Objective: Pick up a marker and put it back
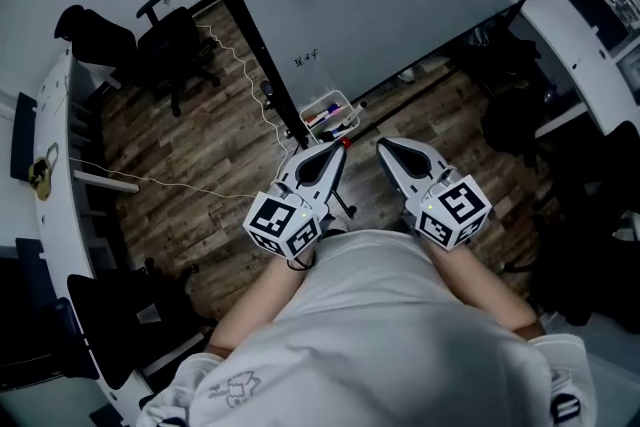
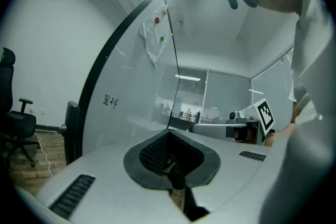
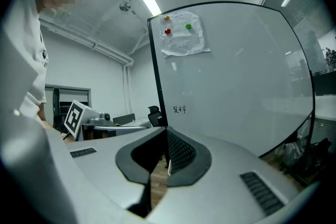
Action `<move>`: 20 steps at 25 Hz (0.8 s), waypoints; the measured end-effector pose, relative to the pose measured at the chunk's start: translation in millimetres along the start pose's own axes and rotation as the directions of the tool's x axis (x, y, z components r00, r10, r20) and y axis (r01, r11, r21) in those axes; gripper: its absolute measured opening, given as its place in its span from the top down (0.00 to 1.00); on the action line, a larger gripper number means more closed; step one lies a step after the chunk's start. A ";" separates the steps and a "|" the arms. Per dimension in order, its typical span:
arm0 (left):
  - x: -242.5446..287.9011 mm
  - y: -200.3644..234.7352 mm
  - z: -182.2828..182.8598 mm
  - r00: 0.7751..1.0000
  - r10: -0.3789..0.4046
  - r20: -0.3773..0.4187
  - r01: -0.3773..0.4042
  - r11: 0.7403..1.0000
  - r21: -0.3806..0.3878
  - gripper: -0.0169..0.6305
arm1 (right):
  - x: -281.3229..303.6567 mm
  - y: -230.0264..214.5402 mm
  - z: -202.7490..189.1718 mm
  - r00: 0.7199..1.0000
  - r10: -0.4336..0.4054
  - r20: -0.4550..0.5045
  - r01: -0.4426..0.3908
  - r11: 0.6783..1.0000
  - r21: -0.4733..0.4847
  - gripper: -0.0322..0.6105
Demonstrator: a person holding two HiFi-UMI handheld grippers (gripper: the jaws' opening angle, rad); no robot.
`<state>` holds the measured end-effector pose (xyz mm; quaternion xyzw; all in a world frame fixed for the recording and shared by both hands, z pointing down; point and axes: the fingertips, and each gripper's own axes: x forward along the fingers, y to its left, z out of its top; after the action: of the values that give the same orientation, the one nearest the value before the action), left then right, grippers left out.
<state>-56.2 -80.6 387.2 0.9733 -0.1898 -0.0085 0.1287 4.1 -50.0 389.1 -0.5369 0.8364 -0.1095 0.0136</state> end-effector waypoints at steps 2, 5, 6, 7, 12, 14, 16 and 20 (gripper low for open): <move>4.4 -21.7 -5.6 1.000 -0.010 0.006 0.010 1.000 -0.001 0.97 | -21.0 -0.6 -0.5 1.000 0.002 -0.002 -0.002 1.000 -0.006 0.93; 8.0 -53.0 -13.4 1.000 -0.014 0.013 0.014 1.000 -0.004 0.97 | -54.5 2.0 -4.0 1.000 0.007 -0.008 -0.007 1.000 -0.014 0.93; 8.9 -63.0 -15.4 1.000 -0.015 0.014 0.015 1.000 -0.004 0.97 | -64.5 2.5 -4.9 1.000 0.006 -0.009 -0.007 1.000 -0.012 0.93; 9.3 -72.5 -17.3 1.000 -0.016 0.015 0.016 1.000 -0.003 0.97 | -73.5 3.3 -5.5 1.000 0.008 -0.011 -0.008 1.000 -0.012 0.93; -0.7 -108.9 -27.9 1.000 0.011 0.016 -0.011 1.000 0.000 0.97 | -109.9 16.9 -10.8 0.999 0.049 -0.021 -0.050 0.999 -0.018 0.93; -10.4 -117.8 -33.1 0.999 0.031 0.013 -0.031 0.999 -0.009 0.97 | -120.0 24.9 -13.0 0.997 0.071 -0.023 -0.071 0.997 -0.017 0.93; -21.8 -123.9 -35.1 0.998 0.056 0.020 -0.056 0.998 -0.025 0.97 | -127.2 33.5 -14.8 0.995 0.099 -0.022 -0.099 0.995 -0.022 0.93; -41.7 -138.4 -40.3 0.994 0.104 0.030 -0.104 0.994 -0.020 0.97 | -138.3 50.9 -23.9 0.987 0.154 -0.038 -0.155 0.988 -0.019 0.93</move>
<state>-41.4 68.6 389.7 0.9607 -0.2420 -0.0185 0.1348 13.7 99.0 389.3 -0.4684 0.8768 -0.1089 0.0011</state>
